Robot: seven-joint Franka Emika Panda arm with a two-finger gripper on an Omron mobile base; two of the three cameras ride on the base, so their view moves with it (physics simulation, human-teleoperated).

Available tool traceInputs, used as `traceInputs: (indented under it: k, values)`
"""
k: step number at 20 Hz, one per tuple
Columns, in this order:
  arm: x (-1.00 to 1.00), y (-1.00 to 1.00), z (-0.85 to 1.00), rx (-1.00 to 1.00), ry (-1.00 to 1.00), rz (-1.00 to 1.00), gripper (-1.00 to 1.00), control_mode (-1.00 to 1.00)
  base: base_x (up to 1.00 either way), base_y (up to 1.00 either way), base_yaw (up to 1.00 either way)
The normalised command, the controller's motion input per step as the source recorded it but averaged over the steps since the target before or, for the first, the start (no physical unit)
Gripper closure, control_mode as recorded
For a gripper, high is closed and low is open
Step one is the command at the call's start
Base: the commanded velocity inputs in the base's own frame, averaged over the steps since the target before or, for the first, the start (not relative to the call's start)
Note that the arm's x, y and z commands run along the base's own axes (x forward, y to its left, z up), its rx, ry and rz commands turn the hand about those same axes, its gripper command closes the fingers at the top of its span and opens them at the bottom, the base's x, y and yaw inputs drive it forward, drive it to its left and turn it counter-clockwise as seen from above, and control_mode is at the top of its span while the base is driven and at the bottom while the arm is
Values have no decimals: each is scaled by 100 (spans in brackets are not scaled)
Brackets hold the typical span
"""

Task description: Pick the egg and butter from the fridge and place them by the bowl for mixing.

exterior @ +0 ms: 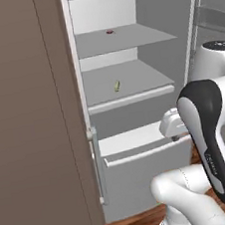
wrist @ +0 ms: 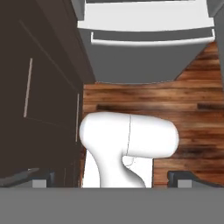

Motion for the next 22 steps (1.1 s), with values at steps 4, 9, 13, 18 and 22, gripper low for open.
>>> traceInputs:
  k: [4, 9, 13, 18, 22]
  values:
    - [0, 0, 0, 0, 0, 0, -100, 100, 76, 0, -6]
    - [0, 0, 0, 0, 0, 0, -100, 100, 71, -7, -5]
    - [0, 0, 0, 0, 0, 0, -100, 100, 50, -16, -1]
    - [0, 0, 0, 0, 0, 0, -100, 100, 38, -25, 0]
    - [0, 0, 0, 0, 0, 0, -100, 100, 53, -29, 0]
